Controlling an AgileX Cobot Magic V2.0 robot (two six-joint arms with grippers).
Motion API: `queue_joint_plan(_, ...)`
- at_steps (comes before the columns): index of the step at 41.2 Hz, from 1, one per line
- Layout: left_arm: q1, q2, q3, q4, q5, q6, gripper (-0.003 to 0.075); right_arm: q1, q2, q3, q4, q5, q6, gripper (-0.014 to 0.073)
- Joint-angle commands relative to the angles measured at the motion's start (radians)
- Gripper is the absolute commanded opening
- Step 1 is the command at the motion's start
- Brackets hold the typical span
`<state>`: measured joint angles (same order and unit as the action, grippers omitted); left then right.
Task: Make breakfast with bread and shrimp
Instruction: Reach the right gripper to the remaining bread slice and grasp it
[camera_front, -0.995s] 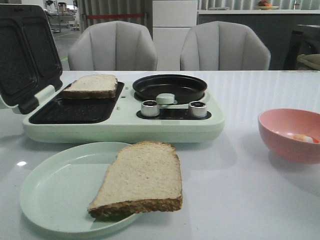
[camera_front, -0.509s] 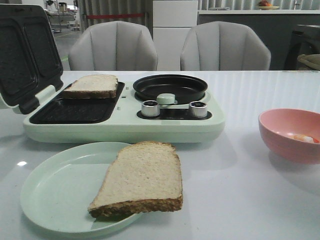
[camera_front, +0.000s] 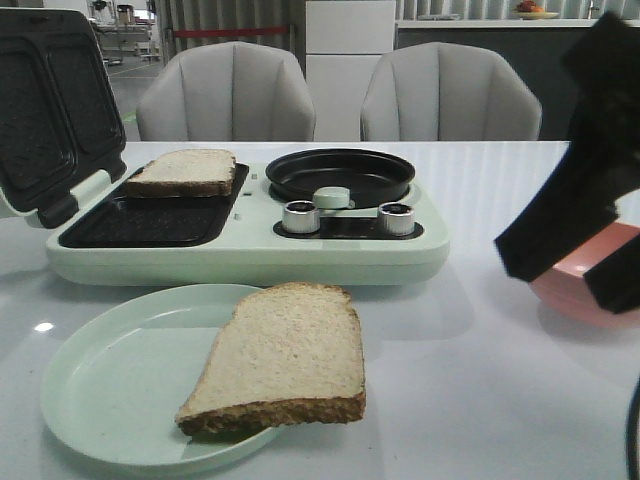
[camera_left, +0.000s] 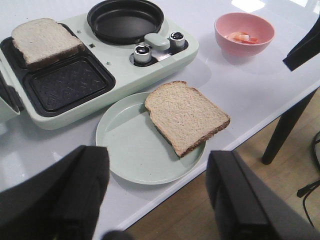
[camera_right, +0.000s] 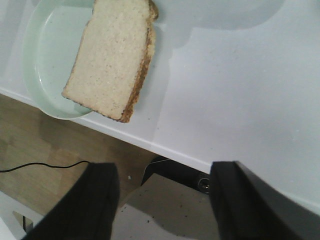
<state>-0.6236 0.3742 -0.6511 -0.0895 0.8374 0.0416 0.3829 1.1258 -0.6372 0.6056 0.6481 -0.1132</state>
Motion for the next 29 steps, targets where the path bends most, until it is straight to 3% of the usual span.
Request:
queue_joint_plan(1, 0.0, 0.01, -0.027, -0.012, -0.08, 0.002, 0.0482, 0.017, 0.057, -0.034, 0.064, -0.074, -0.014, 0.0505)
queue_joint_plan(9, 0.0, 0.01, -0.027, -0.012, -0.084, 0.002, 0.0482, 0.018, 0.194, -0.034, 0.209, -0.093, -0.161, 0.0505)
queue_joint_plan(29, 0.0, 0.01, -0.027, -0.016, -0.134, 0.002, 0.0482, 0.018, 0.425, -0.036, 0.923, -0.11, -0.798, 0.0505)
